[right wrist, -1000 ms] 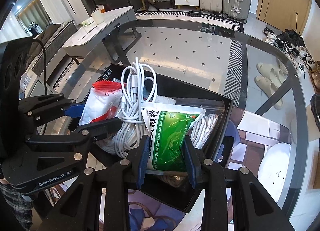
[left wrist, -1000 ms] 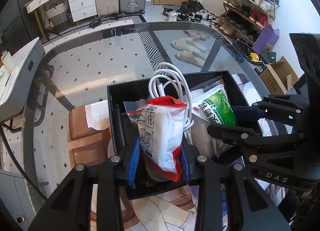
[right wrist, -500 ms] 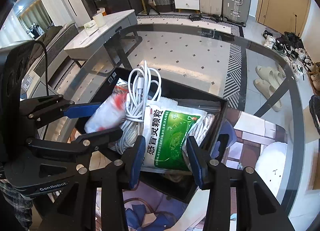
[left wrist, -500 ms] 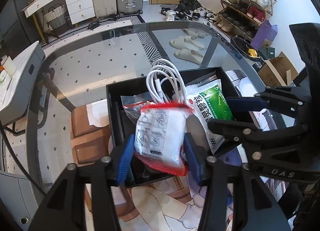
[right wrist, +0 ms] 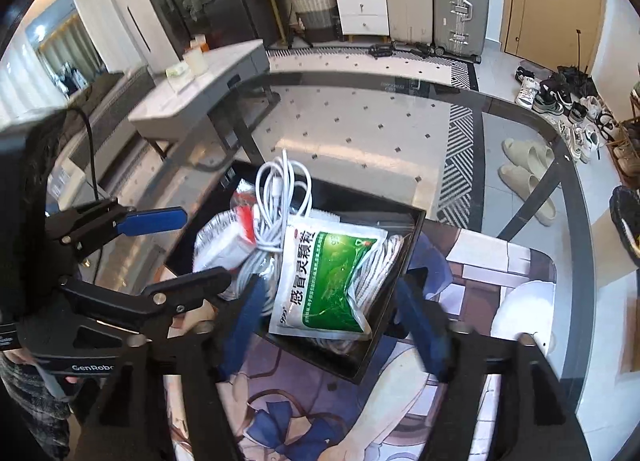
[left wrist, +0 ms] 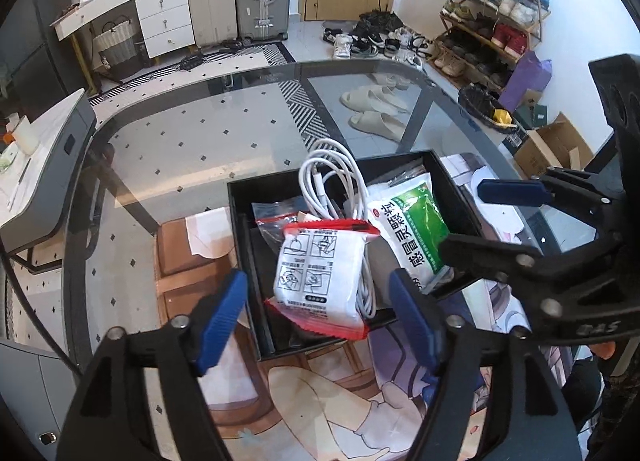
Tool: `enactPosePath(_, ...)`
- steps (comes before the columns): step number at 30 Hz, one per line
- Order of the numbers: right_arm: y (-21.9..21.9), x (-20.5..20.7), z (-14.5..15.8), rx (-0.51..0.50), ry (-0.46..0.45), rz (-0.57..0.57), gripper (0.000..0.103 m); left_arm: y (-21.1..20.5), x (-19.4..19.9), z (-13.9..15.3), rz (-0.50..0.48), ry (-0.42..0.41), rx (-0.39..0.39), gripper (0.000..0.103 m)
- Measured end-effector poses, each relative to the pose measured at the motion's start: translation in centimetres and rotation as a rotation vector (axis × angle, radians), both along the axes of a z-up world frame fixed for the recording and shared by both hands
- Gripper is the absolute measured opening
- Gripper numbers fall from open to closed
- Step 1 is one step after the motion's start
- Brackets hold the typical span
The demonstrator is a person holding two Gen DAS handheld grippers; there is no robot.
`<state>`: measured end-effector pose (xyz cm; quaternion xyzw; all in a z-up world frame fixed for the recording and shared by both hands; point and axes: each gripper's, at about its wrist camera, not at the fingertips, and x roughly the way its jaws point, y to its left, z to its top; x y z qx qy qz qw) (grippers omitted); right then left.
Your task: Organize soft objects
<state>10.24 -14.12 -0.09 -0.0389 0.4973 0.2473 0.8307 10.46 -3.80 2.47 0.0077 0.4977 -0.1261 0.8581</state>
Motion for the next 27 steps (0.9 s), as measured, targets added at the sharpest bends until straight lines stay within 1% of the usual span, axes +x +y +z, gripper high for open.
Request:
enactPosePath(2,-0.2,-0.2,0.4,0.013,-0.014,-0.006,0.090,0.1,-0.2,0.3,-0.005,0.002,-0.017,0.075)
enactPosePath(4,-0.2,-0.4,0.8,0.018,-0.022,-0.007,0.091,0.1,-0.5,0.7,-0.003,-0.013,-0.002,0.076)
enactPosePath(5,-0.2,-0.5,1.0,0.020,-0.027,-0.008,0.094,0.2,-0.6,0.9,-0.002,-0.019,0.000,0.077)
enactPosePath(6,-0.4,-0.7,1.3,0.027,-0.031,-0.009,0.098,0.2,-0.8,1.0,0.002,-0.024,0.001,0.083)
enactPosePath(7,-0.5,-0.8,1.5,0.035,-0.033,-0.008,0.100,0.4,-0.9,1.2,0.014,-0.036,0.006,0.088)
enactPosePath(8,-0.7,-0.9,1.7,0.050,-0.033,-0.009,0.103,0.7,-1.0,1.4,0.021,-0.045,0.004,0.099)
enactPosePath(9,-0.9,-1.0,1.9,0.061,-0.032,-0.011,0.102,1.1,-1.2,1.5,0.026,-0.053,-0.004,0.103)
enactPosePath(10,-0.9,-1.0,2.1,0.058,-0.037,-0.015,0.102,1.4,-1.3,1.6,0.021,-0.053,-0.026,0.103)
enactPosePath(12,-0.8,-1.3,2.3,0.056,-0.044,-0.017,0.103,1.7,-1.6,1.8,0.026,-0.057,-0.038,0.103)
enactPosePath(15,-0.9,-1.6,2.4,0.054,-0.046,-0.025,0.103,1.9,-2.1,2.0,0.032,-0.071,-0.029,0.103)
enactPosePath(27,-1.7,-3.0,2.5,0.035,-0.056,-0.043,0.103,2.5,-4.1,1.8,0.056,-0.081,-0.005,0.103)
